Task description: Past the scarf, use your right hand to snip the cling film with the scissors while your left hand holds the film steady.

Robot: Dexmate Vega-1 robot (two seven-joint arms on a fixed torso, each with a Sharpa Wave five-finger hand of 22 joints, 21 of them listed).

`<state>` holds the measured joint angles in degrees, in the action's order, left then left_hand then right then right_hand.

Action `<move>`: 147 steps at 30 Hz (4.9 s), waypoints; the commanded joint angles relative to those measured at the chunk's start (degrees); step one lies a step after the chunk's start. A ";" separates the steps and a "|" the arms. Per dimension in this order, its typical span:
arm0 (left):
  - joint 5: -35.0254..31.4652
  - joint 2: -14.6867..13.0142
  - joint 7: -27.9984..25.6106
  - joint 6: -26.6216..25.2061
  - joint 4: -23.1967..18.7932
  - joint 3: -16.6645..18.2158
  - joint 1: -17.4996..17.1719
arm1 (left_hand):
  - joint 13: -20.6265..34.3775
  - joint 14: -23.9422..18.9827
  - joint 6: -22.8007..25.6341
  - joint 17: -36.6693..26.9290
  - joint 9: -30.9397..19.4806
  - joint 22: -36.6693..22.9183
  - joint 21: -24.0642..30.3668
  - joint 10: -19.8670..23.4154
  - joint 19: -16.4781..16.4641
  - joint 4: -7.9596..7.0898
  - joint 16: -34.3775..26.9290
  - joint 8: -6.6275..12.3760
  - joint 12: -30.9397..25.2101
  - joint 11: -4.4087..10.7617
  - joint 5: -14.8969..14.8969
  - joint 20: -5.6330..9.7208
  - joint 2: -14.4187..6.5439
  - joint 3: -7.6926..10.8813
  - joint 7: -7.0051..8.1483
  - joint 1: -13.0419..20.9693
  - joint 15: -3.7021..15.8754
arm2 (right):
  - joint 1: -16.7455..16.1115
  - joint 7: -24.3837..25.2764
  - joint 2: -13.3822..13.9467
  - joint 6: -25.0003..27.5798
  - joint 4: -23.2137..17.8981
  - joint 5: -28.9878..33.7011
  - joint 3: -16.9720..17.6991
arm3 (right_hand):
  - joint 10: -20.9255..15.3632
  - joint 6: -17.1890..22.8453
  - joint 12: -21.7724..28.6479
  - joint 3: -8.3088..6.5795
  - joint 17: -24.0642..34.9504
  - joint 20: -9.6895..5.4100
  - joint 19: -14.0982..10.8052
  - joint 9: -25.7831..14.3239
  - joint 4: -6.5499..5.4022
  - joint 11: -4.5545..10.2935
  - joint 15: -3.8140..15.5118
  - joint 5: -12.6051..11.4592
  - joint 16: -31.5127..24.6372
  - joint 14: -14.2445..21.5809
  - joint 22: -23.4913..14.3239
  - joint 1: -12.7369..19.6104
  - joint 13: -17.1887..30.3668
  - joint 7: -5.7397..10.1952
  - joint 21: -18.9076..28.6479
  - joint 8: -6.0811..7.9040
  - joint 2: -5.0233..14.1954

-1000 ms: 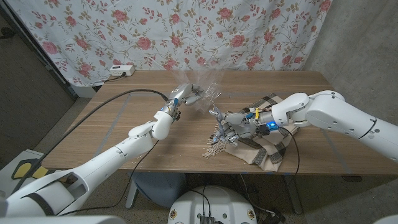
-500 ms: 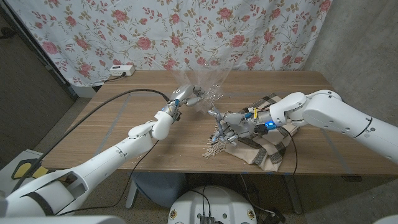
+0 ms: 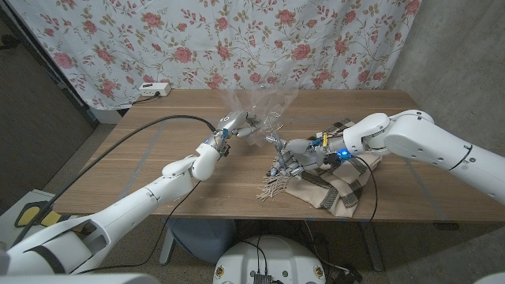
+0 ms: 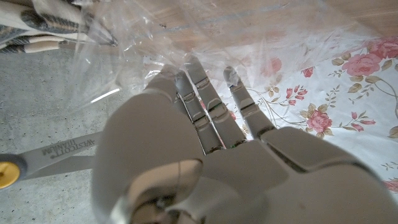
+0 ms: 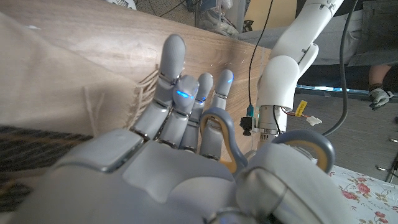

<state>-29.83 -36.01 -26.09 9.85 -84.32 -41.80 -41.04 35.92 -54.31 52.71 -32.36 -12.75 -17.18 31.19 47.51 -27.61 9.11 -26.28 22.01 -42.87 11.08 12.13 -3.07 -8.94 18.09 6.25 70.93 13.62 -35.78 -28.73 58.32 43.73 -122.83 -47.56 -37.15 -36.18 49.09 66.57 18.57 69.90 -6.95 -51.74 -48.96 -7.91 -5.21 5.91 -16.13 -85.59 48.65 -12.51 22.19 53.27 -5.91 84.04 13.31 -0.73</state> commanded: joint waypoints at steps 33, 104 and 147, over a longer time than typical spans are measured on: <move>-0.23 -1.33 0.10 1.47 -0.86 1.17 -1.14 | 1.12 0.67 0.78 -1.74 -0.01 0.06 1.26 -0.55 1.28 0.09 0.07 -1.34 0.20 0.41 0.61 0.05 0.22 0.85 0.27 0.30 -0.06 | 2.95 -2.91 -0.41 1.89 1.38 3.36 -2.57 | 0.42 -3.41 1.09 0.21 0.02 -4.07 -0.72 -0.15 -0.05 -0.73 5.42 0.35 1.79 0.43 0.25 0.54 -0.59 -4.14 -0.36 -0.37 0.55; -10.33 -4.03 -5.62 -1.48 -4.21 0.46 -3.08 | 6.08 5.48 1.67 -8.15 -2.97 1.09 3.11 -5.23 5.33 -0.19 -0.19 -2.14 -0.02 -0.17 3.00 -0.57 -0.43 1.82 0.19 -0.23 -0.40 | 0.91 -2.98 1.26 0.88 0.75 2.92 -1.15 | 0.58 -3.31 2.59 0.04 0.27 -4.14 -1.11 -0.20 -0.02 -0.55 5.40 0.68 3.36 1.12 0.01 1.33 -1.53 -3.98 -0.86 -0.45 1.54; 1.98 -1.11 -3.98 8.52 0.27 1.74 -3.34 | 15.62 13.74 -10.53 -15.67 -17.55 3.50 7.73 -17.76 8.80 -9.73 3.44 0.73 -2.80 0.46 -1.09 1.02 -2.46 11.30 1.18 -2.21 -0.81 | 1.56 -5.16 0.76 -0.15 1.73 3.97 -2.00 | 0.83 -3.33 3.22 0.13 0.15 -4.10 -1.18 -0.18 0.00 -0.51 5.46 0.93 4.28 1.23 0.01 1.72 -2.06 -3.97 -1.20 -0.47 1.79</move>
<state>-33.23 -37.46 -35.15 14.21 -85.10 -40.66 -45.03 51.67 -41.00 42.15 -47.80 -29.88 -13.56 38.38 29.15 -19.01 -0.73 -23.07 22.07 -45.65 11.36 10.80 -2.25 -11.44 29.00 7.37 69.03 11.98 -34.50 -33.30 59.33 43.86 -121.68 -43.82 -38.91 -35.05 48.67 69.34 18.56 69.91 -7.35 -52.57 -48.93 -7.91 -5.51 6.13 -15.23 -81.35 49.67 -12.41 23.70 51.10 -6.55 82.98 12.98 0.79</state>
